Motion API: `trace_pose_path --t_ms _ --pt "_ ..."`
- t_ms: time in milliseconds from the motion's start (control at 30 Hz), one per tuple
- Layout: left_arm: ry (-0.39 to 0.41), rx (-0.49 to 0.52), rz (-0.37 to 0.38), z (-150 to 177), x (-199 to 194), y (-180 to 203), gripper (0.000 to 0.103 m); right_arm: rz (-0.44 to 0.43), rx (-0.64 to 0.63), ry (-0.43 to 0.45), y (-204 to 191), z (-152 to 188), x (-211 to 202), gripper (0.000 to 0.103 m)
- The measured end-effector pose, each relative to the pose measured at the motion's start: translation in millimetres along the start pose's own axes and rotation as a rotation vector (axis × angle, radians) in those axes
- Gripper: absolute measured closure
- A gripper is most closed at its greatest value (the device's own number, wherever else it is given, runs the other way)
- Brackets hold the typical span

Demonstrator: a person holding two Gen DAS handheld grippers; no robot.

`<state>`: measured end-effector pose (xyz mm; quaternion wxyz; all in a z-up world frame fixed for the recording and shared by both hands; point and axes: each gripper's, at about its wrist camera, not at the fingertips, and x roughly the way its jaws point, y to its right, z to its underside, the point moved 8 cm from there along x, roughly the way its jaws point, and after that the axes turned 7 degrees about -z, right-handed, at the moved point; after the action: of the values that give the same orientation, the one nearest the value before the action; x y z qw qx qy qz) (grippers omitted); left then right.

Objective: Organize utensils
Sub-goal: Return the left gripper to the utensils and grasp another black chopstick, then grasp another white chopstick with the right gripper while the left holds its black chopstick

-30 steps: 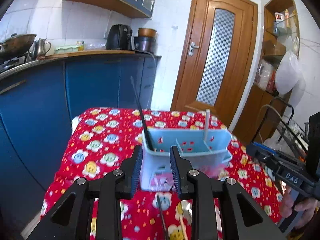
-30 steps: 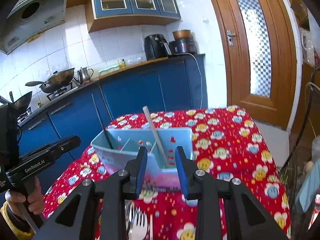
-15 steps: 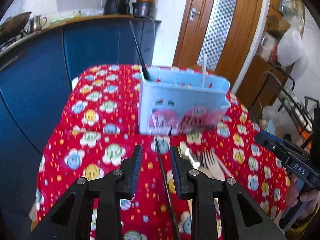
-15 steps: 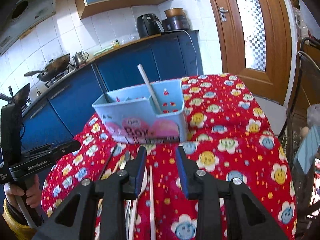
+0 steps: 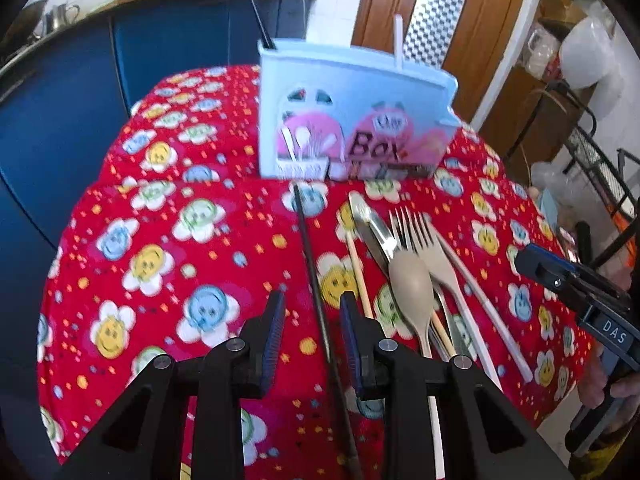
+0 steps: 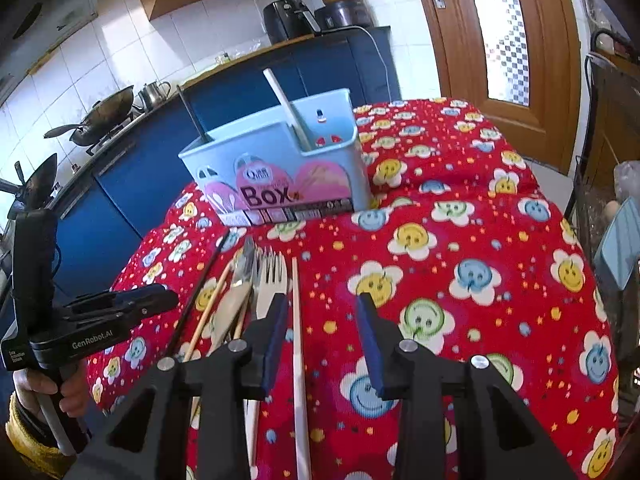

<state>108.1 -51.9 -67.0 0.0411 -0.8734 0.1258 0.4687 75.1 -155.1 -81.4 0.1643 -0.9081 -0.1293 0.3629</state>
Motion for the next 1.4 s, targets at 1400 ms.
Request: trace_pose_path --t_ms 1400 --pt "-0.053 -0.145 0.131 -15 -9 -37 0.098 -0.028 -0.093 -0.277 -13 3 26 0.065"
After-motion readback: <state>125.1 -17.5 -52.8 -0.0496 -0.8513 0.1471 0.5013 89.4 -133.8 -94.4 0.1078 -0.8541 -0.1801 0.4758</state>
